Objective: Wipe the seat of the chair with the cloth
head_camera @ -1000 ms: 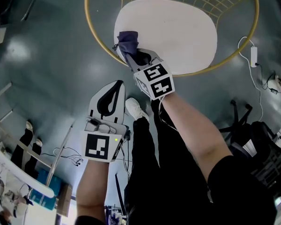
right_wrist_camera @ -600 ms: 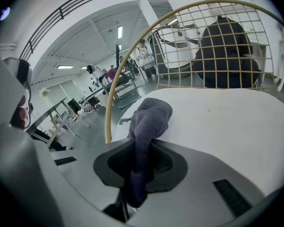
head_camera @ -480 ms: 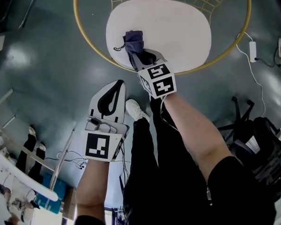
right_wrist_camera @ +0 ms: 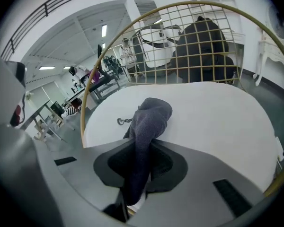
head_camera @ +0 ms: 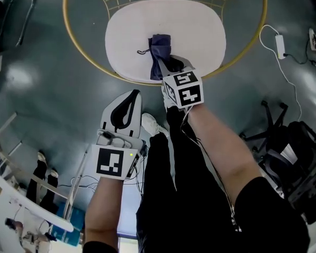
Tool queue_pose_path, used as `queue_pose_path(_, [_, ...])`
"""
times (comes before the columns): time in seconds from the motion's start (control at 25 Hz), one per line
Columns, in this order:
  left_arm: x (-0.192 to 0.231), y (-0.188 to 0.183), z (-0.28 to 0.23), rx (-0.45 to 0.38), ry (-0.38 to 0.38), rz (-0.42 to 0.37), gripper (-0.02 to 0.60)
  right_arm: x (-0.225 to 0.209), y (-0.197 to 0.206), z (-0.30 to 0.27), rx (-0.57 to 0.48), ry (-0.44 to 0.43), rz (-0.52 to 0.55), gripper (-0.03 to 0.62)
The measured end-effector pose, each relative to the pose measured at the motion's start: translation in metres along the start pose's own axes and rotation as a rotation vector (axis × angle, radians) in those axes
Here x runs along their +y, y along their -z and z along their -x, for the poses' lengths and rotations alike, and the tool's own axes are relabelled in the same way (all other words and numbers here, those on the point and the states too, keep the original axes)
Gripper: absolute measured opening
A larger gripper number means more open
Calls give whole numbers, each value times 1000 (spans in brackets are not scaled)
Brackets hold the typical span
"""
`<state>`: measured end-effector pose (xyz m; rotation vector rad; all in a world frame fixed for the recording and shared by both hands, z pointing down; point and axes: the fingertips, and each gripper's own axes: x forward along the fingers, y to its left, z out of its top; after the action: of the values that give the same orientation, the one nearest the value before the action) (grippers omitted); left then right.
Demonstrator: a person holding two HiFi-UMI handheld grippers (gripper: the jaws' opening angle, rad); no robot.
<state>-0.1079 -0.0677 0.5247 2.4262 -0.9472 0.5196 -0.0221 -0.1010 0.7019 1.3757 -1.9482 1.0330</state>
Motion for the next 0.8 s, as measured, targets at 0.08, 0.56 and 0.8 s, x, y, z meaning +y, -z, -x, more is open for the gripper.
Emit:
queue_pose_path(0.08, [-7, -3, -5, -6, 15, -5, 12, -15, 4, 7, -3, 26, -19, 63])
queue_pose_path(0.56, [-50, -12, -32, 11, 86, -38, 12, -88, 27, 61, -7, 143, -47, 63])
queue_pose_path(0.8, [-65, -17, -42, 17, 120, -59, 12, -105, 32, 78, -9, 182, -61, 62])
